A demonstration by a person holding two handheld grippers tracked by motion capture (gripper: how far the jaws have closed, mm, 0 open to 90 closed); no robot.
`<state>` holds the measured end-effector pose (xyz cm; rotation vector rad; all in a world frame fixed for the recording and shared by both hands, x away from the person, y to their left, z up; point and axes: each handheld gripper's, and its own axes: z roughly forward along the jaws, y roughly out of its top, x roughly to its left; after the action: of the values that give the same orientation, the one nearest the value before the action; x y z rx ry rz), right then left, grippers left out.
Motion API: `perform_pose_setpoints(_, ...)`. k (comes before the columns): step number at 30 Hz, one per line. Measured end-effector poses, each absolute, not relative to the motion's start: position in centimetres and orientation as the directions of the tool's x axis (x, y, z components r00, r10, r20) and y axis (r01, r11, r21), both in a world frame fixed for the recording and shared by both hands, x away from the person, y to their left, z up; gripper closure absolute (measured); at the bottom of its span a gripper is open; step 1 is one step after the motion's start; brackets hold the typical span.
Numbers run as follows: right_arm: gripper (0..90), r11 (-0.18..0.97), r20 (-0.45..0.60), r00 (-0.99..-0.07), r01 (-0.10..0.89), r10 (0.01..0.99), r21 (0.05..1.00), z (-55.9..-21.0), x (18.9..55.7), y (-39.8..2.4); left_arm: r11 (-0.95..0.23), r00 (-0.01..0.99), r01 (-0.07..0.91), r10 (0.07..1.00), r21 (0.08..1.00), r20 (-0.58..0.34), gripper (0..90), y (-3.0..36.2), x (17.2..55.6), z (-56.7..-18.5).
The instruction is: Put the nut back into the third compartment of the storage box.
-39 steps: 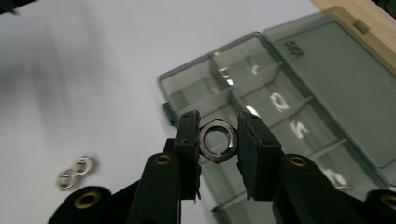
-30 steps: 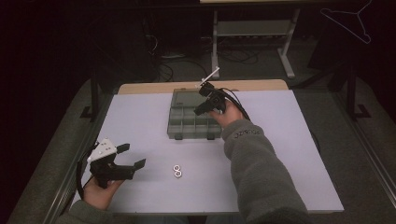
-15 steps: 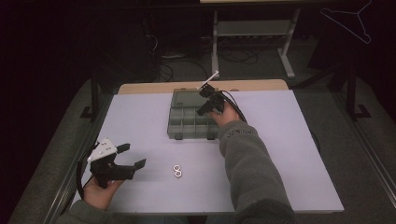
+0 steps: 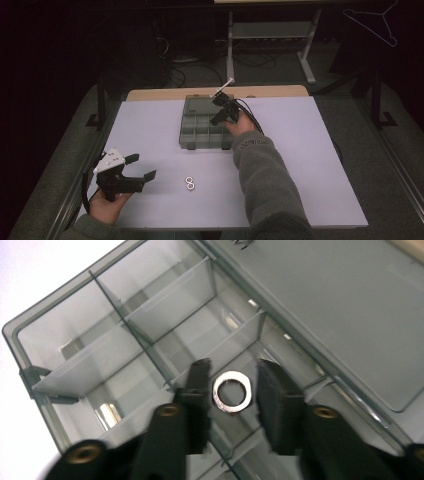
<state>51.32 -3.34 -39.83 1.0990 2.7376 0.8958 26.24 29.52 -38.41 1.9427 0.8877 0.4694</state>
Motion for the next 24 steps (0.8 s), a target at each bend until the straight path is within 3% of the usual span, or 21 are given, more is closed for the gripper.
perform_pose_setpoints(11, 58.6, 0.574, 0.171, -0.778, 0.574, 0.605, 0.583, -37.5, 49.2, -3.9, -0.311, 0.662, 0.396, 0.748, 0.864, -0.035, 14.2, 29.6, 26.2, -38.5)
perform_pose_setpoints(24, 53.1, 0.626, 0.153, -0.859, 0.467, 0.488, 0.625, -36.7, 43.1, -2.9, -0.32, 0.659, 0.403, 0.751, 0.858, -0.03, 14.2, 29.7, 26.1, -38.4)
